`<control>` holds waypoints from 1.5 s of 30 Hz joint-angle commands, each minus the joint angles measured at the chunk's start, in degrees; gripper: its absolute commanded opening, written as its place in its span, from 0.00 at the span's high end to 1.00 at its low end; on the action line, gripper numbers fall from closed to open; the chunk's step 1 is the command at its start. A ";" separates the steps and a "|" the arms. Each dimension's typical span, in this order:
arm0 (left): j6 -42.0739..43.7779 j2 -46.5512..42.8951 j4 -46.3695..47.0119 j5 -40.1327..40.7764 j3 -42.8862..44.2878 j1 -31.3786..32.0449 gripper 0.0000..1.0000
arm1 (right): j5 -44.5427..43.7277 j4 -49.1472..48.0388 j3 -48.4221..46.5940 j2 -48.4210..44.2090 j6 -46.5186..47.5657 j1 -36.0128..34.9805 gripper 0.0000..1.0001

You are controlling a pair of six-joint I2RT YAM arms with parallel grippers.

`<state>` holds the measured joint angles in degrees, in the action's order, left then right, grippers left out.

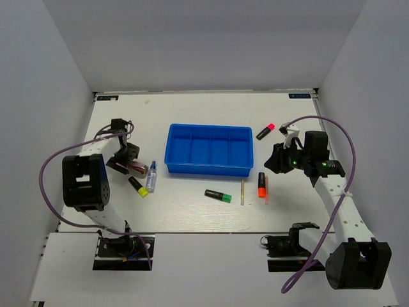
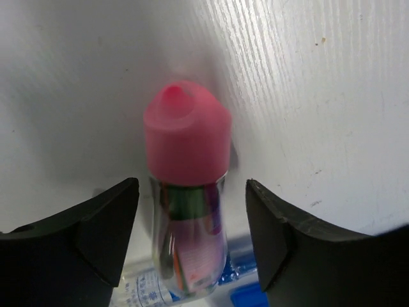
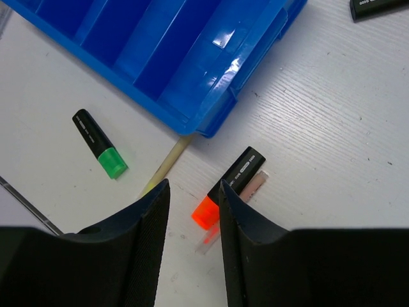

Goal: Sort the stationery into containers
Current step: Pick up the stationery from the center of the board, then place the stationery in the storage box.

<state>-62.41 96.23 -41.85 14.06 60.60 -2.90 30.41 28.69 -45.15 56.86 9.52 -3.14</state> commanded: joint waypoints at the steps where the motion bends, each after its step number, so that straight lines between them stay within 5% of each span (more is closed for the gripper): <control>1: -1.92 3.07 -1.30 -0.53 3.29 -0.44 0.24 | 1.23 0.67 -2.05 -0.08 0.76 -0.20 0.60; 6: -2.28 5.99 1.14 -0.53 0.66 -0.36 0.46 | 0.79 0.76 -2.23 0.35 0.94 -0.29 0.58; 9: -0.96 6.78 1.50 -0.44 1.45 -0.36 0.75 | 0.79 0.84 -2.23 0.27 0.94 -0.20 0.58; 11: 1.23 6.96 1.50 -1.14 2.15 -0.44 0.95 | 0.79 0.93 -2.14 0.27 1.03 -0.20 0.50; 12: 1.94 6.52 1.68 -1.58 3.72 -0.36 1.00 | 0.87 0.93 -2.05 0.36 1.29 -0.20 0.36; 13: 3.94 6.17 1.77 -1.85 4.43 -0.36 1.00 | 1.22 1.19 -2.05 0.44 1.29 -0.20 0.10; 16: 9.23 3.01 1.68 -2.81 8.74 0.26 1.00 | 3.33 2.33 -2.32 1.14 2.52 -0.20 0.10; 18: 14.41 0.55 0.98 -5.36 12.43 0.96 1.00 | 4.38 2.60 -2.32 1.41 3.05 -0.20 0.38; 19: 15.56 0.19 -0.42 -6.76 15.48 1.57 1.00 | 4.74 2.60 -2.49 1.67 3.31 -0.29 0.64; 20: 19.83 -1.20 -1.65 -8.25 18.30 2.62 1.00 | 5.35 2.78 -2.58 2.28 3.31 -0.20 1.00; 22: 22.67 -1.91 -2.71 -9.93 21.47 5.50 1.00 | 5.62 3.48 -3.11 2.99 3.40 -0.29 1.00; 23: 25.30 -2.79 -2.19 -10.72 22.54 7.19 1.00 | 6.23 3.92 -3.28 3.34 3.58 -0.12 0.91; 25: 30.13 -3.59 -1.66 -13.27 24.12 8.95 1.00 | 6.59 4.53 -3.81 4.13 3.75 -0.29 0.36; 26: 33.38 -3.24 -0.62 -18.06 25.43 11.57 1.00 | 6.94 5.67 -4.16 4.92 3.93 -0.20 0.17; 29: 38.32 0.27 -1.48 -23.36 31.39 15.80 1.00 | 7.90 6.38 -4.60 5.45 4.89 -0.03 0.26; 30: 41.46 3.15 -3.83 -25.12 32.64 16.60 1.00 | 8.08 6.38 -4.69 5.45 5.07 -0.11 0.51; 33: 44.91 7.03 -7.88 -25.49 38.71 20.46 1.00 | 7.65 6.29 -4.51 5.19 5.42 -0.03 0.85; 38: 47.99 9.85 -9.48 -23.12 38.81 23.28 0.98 | 6.76 5.77 -4.34 4.57 5.16 -0.11 0.76; 42: 50.37 11.26 -9.83 -19.78 38.02 26.27 0.95 | 6.59 6.03 -4.42 5.10 5.25 -0.03 0.53; 43: 50.89 11.61 -9.75 -18.73 37.75 26.97 0.95 | 6.68 6.12 -4.60 5.19 5.33 -0.03 0.41; 45: 50.99 11.88 -9.31 -17.94 37.23 27.50 0.93 | 6.41 6.38 -4.69 5.28 5.60 -0.11 0.34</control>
<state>-14.06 110.08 -51.35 -6.11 97.86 23.18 36.27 34.65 -47.53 62.28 14.22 -3.14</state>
